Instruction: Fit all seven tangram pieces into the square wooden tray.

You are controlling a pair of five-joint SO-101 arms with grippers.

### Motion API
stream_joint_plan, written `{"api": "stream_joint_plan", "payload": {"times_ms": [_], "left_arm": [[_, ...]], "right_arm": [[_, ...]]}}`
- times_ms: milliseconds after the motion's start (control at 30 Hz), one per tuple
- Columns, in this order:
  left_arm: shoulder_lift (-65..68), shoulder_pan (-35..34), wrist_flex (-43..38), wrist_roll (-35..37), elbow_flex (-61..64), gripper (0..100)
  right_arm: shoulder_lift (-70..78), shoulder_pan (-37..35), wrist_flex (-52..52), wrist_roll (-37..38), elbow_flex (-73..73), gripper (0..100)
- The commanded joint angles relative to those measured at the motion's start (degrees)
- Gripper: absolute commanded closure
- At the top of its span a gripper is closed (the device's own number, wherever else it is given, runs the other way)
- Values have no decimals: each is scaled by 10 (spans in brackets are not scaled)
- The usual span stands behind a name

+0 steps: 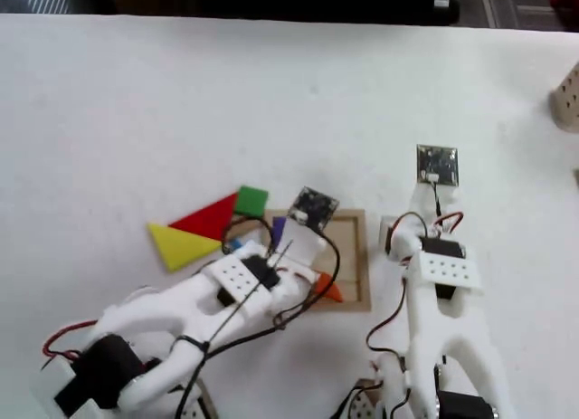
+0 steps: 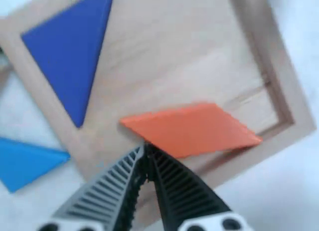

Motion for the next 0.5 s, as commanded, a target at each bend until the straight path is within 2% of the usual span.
{"api": "stream_joint_plan", "payload": {"times_ms": [0,233,467], "left_arm": [[2,-39,-74,-2,-17,977],[3,-87,-167,-2,-17,977],[-31,-63,-186,-1,-12,977]], "right_arm": [[1,-5,-15,1,-29,879],[1,-5,-15,1,-29,879],[1,-5,-15,1,-29,879]]}}
